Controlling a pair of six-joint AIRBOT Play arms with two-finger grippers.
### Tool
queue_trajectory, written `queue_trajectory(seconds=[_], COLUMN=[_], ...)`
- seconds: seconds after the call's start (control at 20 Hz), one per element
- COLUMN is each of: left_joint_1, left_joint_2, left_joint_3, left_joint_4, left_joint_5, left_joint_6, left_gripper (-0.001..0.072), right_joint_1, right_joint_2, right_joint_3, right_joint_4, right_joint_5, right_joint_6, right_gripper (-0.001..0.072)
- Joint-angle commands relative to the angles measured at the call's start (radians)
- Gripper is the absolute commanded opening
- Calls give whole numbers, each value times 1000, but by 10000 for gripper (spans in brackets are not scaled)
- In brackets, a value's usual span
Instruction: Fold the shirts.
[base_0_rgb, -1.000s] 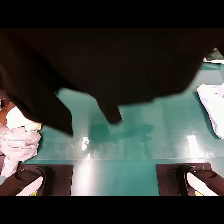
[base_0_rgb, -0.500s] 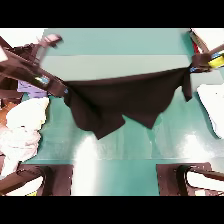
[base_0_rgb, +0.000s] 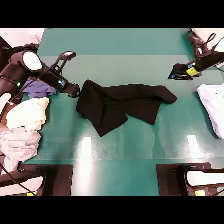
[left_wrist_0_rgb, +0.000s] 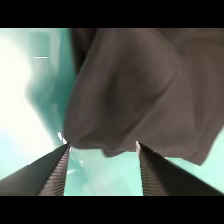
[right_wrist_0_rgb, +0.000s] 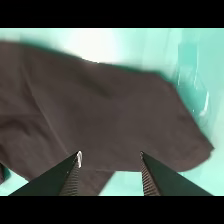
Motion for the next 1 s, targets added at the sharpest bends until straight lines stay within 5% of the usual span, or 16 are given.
queue_trajectory(seconds=[0.0, 0.45, 0.8, 0.85, 0.9, 0.95], left_joint_1=[33, 51, 51, 51, 51, 51], left_joint_2=[-6, -9, -12, -13, -14, -14], left_joint_3=[35, -369, -391, -391, -391, -391], left_joint_4=[28, -304, -317, -318, -317, -317], left_joint_5=[-85, 187, 256, 262, 264, 265], left_joint_6=[-63, -95, -80, -80, -80, -79], left_gripper=[505, 504, 502, 465, 188, 37], right_joint_1=[-40, -75, -75, -75, -76, -75], right_joint_2=[14, 306, 439, 447, 457, 467], right_joint_3=[35, -319, -523, -538, -555, -570], right_joint_4=[1, 0, 2, 2, 1, 2], right_joint_5=[73, -44, -127, -127, -127, -127], right_joint_6=[-2, -28, -27, -27, -27, -27], right_gripper=[433, 433, 432, 432, 433, 433])
